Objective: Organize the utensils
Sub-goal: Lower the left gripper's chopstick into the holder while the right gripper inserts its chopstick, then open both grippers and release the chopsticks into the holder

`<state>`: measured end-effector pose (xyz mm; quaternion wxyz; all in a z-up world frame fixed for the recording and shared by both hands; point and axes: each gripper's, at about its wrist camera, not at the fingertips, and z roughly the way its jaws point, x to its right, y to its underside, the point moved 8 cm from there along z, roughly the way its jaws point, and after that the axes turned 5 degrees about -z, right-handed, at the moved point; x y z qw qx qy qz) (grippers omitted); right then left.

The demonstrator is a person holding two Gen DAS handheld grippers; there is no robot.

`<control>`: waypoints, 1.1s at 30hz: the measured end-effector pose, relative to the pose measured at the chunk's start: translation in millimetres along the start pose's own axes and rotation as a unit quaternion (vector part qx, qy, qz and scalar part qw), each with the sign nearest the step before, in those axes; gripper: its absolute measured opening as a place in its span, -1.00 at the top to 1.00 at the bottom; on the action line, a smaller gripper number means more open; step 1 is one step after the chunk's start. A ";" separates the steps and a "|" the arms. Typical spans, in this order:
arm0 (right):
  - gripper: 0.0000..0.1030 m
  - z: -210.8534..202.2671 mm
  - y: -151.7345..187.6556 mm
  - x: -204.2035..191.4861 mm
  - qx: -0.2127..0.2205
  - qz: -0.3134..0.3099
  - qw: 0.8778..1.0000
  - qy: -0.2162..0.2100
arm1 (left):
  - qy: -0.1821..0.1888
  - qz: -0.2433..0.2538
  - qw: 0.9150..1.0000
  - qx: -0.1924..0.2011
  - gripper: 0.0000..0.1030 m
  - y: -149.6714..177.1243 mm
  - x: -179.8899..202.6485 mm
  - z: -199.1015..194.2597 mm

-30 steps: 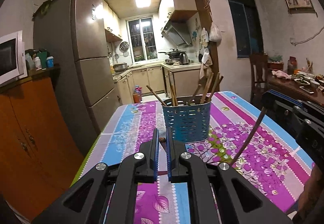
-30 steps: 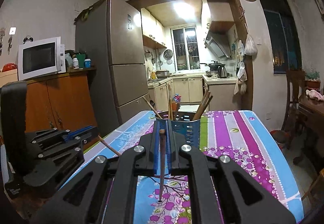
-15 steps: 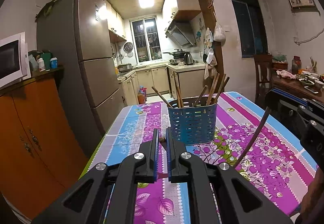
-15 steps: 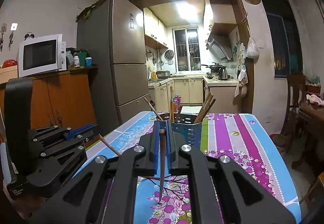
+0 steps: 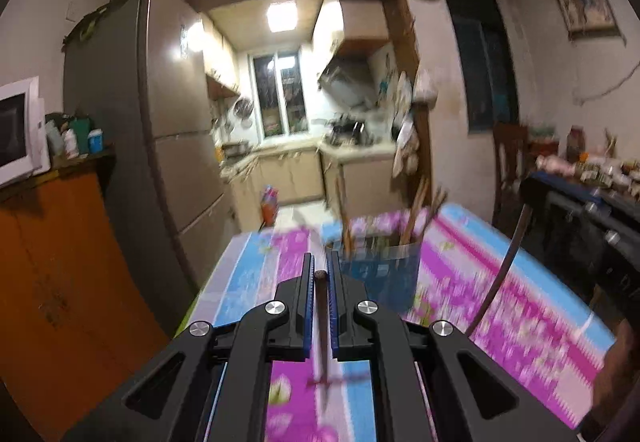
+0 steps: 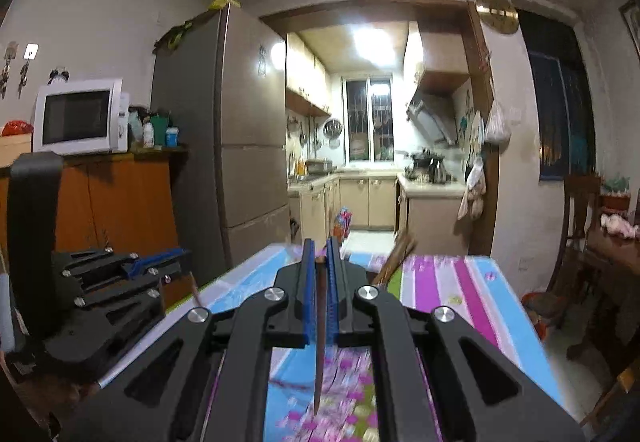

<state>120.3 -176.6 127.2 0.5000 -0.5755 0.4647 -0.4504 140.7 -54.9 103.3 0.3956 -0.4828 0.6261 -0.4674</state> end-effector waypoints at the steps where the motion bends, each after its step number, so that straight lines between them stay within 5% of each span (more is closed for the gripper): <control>1: 0.91 3.9 -9.3 4.0 0.007 0.001 1.000 0.001 | 0.006 -0.003 1.000 0.006 0.85 -11.0 0.3 2.8; 7: 0.91 42.7 -71.0 38.3 0.049 0.004 0.998 0.024 | 0.059 -0.019 0.995 0.073 0.85 -104.3 6.4 37.7; 15: 0.91 109.9 -100.5 82.4 0.079 0.023 0.995 0.054 | 0.107 -0.070 0.986 0.107 0.85 -156.5 3.7 117.2; 21: 0.91 156.7 -68.3 98.9 0.049 0.052 0.996 0.047 | 0.107 -0.087 0.986 0.089 0.85 -138.7 -0.2 175.3; 33: 0.90 202.4 4.3 80.5 -0.042 0.072 0.996 0.018 | 0.091 -0.037 0.995 0.009 0.85 -54.9 17.6 236.0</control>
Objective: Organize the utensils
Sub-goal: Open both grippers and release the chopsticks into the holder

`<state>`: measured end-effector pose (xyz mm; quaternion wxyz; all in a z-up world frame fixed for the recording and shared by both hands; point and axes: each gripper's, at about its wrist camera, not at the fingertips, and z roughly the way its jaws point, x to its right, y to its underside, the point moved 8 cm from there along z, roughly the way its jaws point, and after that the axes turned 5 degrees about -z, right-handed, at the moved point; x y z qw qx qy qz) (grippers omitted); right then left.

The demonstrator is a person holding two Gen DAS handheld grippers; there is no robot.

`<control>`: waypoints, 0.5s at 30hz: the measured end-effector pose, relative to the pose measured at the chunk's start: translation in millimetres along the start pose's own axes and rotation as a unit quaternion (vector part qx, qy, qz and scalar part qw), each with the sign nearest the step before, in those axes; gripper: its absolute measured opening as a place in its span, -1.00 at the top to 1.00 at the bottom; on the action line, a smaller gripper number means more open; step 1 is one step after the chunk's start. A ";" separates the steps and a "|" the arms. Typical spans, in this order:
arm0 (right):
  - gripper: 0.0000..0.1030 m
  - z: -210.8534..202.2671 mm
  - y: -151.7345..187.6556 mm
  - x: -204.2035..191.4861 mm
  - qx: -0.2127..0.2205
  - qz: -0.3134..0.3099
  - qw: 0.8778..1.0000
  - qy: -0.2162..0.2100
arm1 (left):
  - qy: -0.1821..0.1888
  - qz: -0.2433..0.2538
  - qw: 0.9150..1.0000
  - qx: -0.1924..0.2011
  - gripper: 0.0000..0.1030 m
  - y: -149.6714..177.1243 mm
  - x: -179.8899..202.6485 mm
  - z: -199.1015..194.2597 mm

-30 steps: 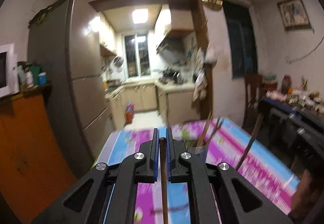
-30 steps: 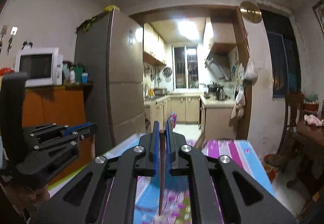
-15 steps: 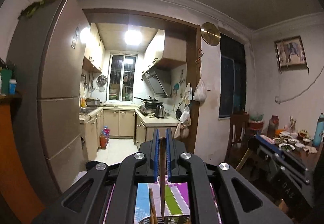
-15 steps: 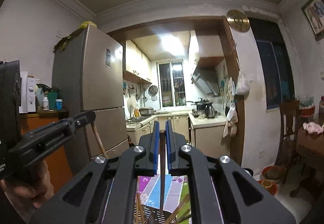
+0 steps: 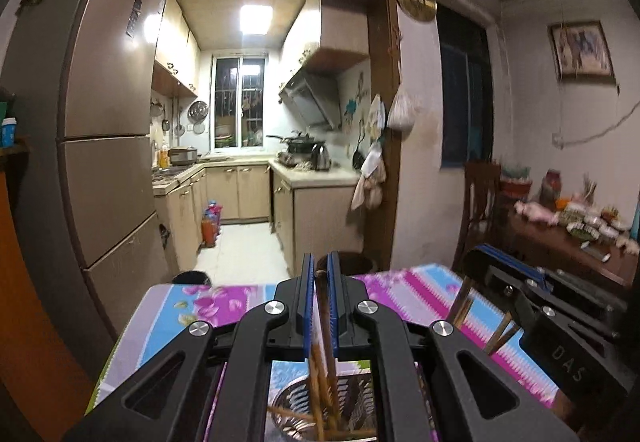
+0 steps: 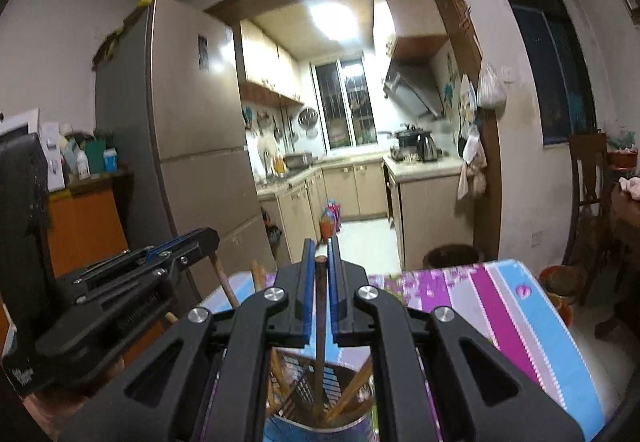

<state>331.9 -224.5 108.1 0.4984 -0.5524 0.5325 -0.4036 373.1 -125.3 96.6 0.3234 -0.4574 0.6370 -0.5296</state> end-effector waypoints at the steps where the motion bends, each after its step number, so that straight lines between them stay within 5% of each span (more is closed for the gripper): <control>1: 0.90 3.0 6.9 -0.3 -0.011 0.001 1.000 0.000 | -0.002 0.002 1.000 -0.004 0.85 6.0 -0.9 0.5; 3: 0.81 5.6 13.9 2.4 -0.026 -0.001 1.000 0.008 | -0.009 -0.002 1.000 -0.006 0.84 11.5 -5.8 -1.9; 5: 0.52 0.8 11.7 6.1 -0.023 -0.004 0.999 0.022 | -0.013 -0.007 1.000 0.002 0.84 6.3 -8.4 -10.9; 8: 0.33 -32.5 -6.2 17.3 0.012 -0.006 0.999 0.040 | -0.020 -0.014 0.999 0.040 0.82 -19.0 -16.9 -42.9; 10: 0.08 -68.3 -22.6 27.2 0.040 -0.011 0.998 0.056 | -0.031 -0.018 0.997 0.071 0.55 -35.1 -22.9 -72.7; 14: -0.86 -143.7 -37.0 40.1 0.086 -0.027 0.991 0.094 | -0.078 0.008 0.984 0.160 -0.64 -48.6 -26.5 -173.4; 15: -0.90 -171.8 -35.2 40.5 0.100 -0.033 0.988 0.109 | -0.081 0.017 0.981 0.174 -0.86 -46.3 -24.4 -192.4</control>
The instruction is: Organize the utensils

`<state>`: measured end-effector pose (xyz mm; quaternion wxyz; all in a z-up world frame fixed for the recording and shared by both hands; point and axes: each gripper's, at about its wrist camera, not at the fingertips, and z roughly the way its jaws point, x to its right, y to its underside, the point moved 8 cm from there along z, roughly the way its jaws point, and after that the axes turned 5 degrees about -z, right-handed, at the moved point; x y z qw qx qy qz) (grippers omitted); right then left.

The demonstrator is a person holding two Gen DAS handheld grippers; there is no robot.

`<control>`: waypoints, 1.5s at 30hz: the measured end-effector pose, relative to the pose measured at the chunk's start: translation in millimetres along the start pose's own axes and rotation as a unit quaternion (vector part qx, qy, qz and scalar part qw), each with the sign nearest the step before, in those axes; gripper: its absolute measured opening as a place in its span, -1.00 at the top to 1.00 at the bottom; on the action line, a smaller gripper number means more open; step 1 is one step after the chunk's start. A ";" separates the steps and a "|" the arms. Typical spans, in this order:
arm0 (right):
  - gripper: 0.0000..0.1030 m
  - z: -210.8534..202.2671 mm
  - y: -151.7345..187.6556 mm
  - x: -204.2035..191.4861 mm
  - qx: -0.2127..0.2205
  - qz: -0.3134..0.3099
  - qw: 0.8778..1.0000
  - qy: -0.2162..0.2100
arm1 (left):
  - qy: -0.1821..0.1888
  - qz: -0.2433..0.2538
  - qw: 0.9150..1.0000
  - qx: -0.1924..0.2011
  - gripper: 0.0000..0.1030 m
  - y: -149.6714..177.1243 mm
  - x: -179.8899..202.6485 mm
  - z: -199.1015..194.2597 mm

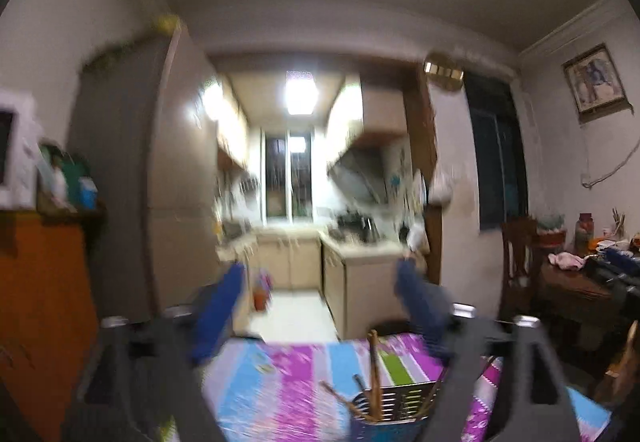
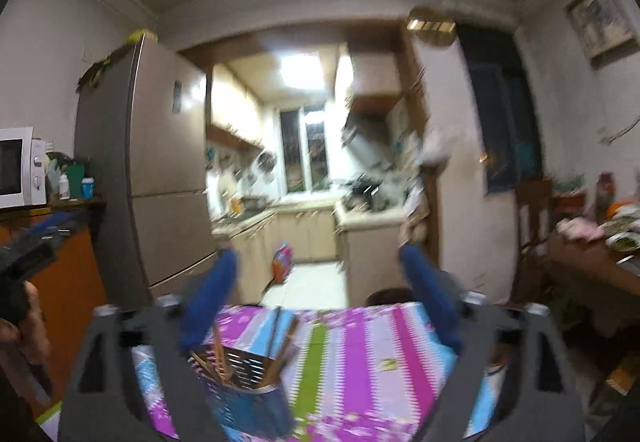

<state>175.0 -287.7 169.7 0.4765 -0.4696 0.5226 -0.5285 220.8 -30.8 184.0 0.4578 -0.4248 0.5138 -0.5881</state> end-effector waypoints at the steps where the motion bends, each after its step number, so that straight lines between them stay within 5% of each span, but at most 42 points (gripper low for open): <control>1: -0.90 -15.0 -0.5 4.0 0.008 -0.004 1.000 0.009 | -0.005 0.009 1.000 0.014 -0.93 -3.0 -0.4 -21.1; 5: -0.90 -80.2 13.5 9.6 0.024 -0.028 0.997 0.063 | -0.017 0.034 0.999 0.007 -0.93 7.1 1.0 -98.7; 10: -0.90 -111.3 70.0 -14.1 -0.082 -0.035 0.994 0.059 | 0.003 -0.005 0.997 -0.082 -0.93 60.4 5.2 -155.9; 17: -0.90 -126.1 151.5 -64.7 -0.168 -0.050 0.983 0.052 | -0.027 -0.018 0.979 -0.202 -0.93 166.5 0.5 -179.9; 22: -0.90 -135.6 184.0 -85.5 -0.203 -0.074 0.974 0.068 | -0.033 -0.011 0.968 -0.247 -0.93 207.0 1.4 -188.9; 35: -0.90 -146.5 189.1 -86.5 -0.203 -0.071 0.972 0.096 | -0.073 -0.001 0.963 -0.261 -0.93 211.0 8.8 -192.3; 45: -0.90 -154.1 164.6 -82.4 -0.166 -0.088 0.972 0.143 | -0.124 0.010 0.970 -0.210 -0.93 175.4 8.5 -204.3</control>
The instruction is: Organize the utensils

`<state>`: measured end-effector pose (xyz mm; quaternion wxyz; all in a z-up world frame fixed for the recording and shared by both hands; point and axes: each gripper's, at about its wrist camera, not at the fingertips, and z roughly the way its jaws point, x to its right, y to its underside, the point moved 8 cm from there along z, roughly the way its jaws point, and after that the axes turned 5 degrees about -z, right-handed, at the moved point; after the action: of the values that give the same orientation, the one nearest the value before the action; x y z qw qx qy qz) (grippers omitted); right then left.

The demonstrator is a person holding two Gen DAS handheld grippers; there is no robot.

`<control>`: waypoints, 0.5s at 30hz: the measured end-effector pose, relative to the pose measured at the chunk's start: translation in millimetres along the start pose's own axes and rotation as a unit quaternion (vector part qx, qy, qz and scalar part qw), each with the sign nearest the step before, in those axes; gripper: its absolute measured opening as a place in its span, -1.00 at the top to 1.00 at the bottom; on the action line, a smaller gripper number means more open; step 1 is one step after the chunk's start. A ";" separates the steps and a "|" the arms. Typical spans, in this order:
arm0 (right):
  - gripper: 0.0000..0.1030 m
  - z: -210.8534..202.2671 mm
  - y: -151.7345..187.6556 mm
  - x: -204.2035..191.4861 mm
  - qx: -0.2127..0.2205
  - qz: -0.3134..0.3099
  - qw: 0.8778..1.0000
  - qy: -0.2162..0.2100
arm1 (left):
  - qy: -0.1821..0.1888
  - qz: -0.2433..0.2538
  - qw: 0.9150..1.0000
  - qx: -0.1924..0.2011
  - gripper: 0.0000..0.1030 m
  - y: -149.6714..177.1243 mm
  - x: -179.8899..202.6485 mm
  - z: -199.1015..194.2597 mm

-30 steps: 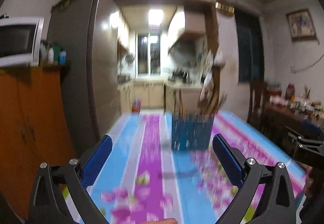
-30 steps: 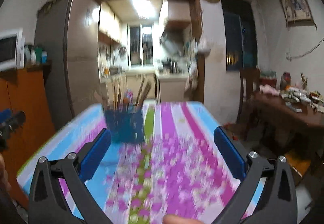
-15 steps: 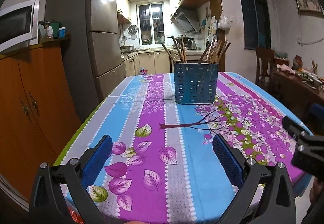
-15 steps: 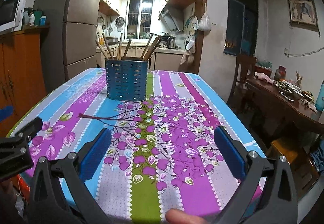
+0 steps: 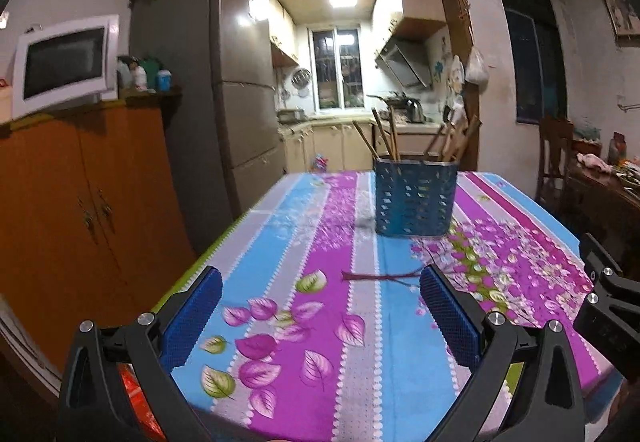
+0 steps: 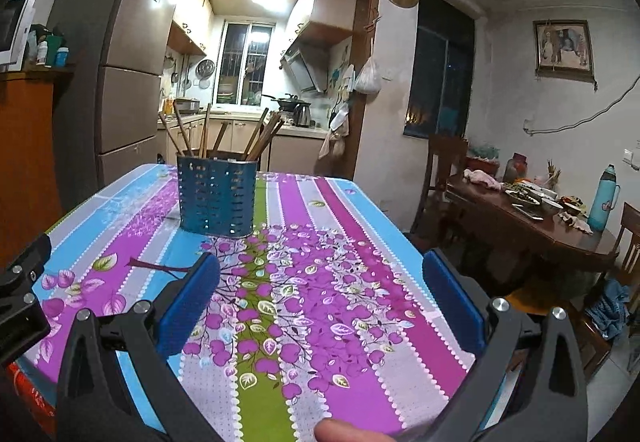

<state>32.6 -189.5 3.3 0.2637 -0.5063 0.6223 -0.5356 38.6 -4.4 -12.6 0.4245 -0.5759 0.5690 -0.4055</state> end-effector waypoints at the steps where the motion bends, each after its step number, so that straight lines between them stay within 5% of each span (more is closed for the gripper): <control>1: -0.90 -1.2 -1.9 1.0 0.001 0.001 1.000 0.001 | -0.003 0.004 1.000 0.006 -0.93 -2.4 1.0 -2.5; 15: -0.90 -5.4 -2.6 -0.5 0.003 -0.003 1.000 0.002 | 0.035 0.016 0.999 0.002 -0.93 -3.4 19.3 -5.9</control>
<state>28.9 -186.6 7.1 0.2624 -0.5067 0.6193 -0.5394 34.5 -23.9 -7.9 0.4122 -0.5514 0.5915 -0.4198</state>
